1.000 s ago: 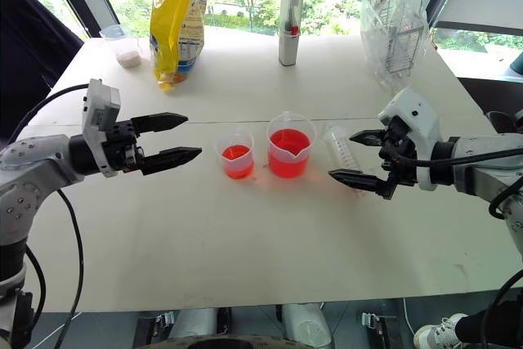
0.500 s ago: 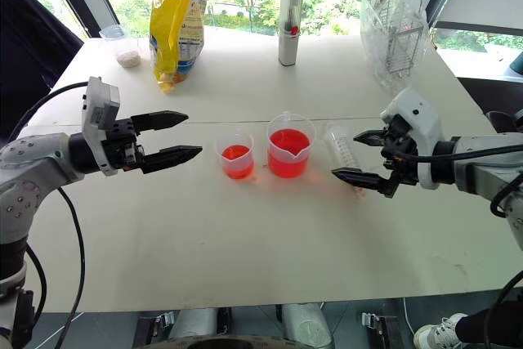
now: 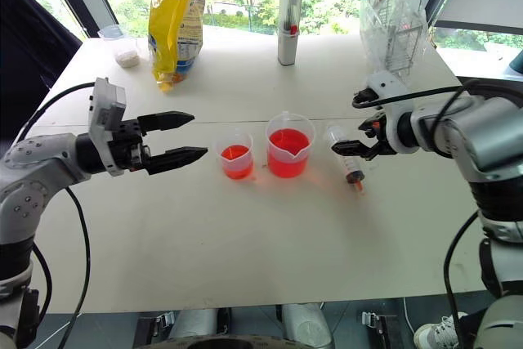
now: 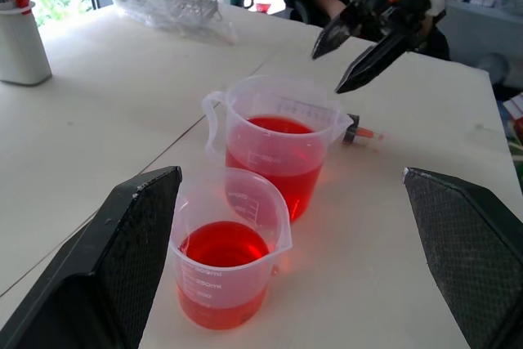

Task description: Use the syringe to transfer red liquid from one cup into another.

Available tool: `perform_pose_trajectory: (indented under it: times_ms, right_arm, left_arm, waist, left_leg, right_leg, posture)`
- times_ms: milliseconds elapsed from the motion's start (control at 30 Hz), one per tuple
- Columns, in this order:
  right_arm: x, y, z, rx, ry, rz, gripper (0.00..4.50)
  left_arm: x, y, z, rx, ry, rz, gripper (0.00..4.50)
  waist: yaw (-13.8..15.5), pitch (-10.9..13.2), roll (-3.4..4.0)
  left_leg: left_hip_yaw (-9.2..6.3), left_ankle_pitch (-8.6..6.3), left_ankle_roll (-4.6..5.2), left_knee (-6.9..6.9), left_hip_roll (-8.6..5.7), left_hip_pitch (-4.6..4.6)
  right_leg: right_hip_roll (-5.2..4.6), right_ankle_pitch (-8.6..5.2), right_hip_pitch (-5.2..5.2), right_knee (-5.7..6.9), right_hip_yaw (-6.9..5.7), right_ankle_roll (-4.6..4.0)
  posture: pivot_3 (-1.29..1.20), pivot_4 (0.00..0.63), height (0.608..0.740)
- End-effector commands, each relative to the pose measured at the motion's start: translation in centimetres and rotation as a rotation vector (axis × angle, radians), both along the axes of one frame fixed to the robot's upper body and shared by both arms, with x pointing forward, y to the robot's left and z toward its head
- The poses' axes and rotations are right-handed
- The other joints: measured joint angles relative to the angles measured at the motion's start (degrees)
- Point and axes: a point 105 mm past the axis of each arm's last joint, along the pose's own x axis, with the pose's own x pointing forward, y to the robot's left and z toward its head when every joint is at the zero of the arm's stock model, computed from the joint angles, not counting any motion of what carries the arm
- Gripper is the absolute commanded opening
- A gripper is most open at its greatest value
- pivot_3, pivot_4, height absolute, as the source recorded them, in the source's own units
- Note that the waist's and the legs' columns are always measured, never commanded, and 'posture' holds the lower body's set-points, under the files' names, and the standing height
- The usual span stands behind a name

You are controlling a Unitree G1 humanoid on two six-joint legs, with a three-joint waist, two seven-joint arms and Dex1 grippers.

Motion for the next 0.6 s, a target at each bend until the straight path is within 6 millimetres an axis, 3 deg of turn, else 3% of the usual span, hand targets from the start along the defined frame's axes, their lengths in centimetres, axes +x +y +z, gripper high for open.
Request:
perform_pose_trajectory:
  times_ms: [33, 267, 567, 600]
  right_arm:
    - [1.4, -0.3, 0.1, -0.033, 0.026, -0.069, 4.44]
    - [4.1, -0.6, -2.1, -0.099, 0.096, -0.14, 4.44]
    - [5.3, -0.2, -4.2, -0.108, 0.165, -0.147, 4.44]
    - [5.4, -0.1, -4.3, -0.111, 0.169, -0.142, 4.21]
  left_arm:
    - [-0.4, -0.1, 0.9, -0.004, -0.056, 0.003, 4.5]
    - [-0.9, 0.0, 0.8, -0.008, -0.074, 0.038, 4.5]
    - [-1.3, 0.2, 0.6, -0.009, -0.082, 0.07, 4.5]
    - [-1.3, 0.2, 0.6, -0.009, -0.083, 0.073, 4.5]
  waist:
    - [0.0, 0.0, 0.01]
    - [0.0, 0.0, 0.03]
    - [0.0, 0.0, 0.05]
    - [0.0, 0.0, 0.05]
  left_leg:
    - [-0.01, 0.0, 0.0, 0.01, 0.01, -0.06]
    - [-0.02, -0.01, 0.02, 0.06, 0.0, -0.25]
    - [-0.02, -0.01, 0.02, 0.13, -0.03, -0.26]
    - [-0.02, -0.01, 0.02, 0.14, -0.03, -0.25]
  right_leg:
    - [0.0, 0.0, -0.06, 0.01, -0.01, 0.01]
    - [0.0, 0.02, -0.21, 0.03, -0.06, 0.03]
    - [0.04, 0.03, -0.23, 0.16, -0.08, 0.03]
    - [0.04, 0.03, -0.23, 0.17, -0.08, 0.03]
  posture:
    - [0.0, 0.15, 0.74]
    - [0.0, 0.15, 0.74]
    - [0.0, 0.15, 0.74]
    - [0.0, 0.15, 0.74]
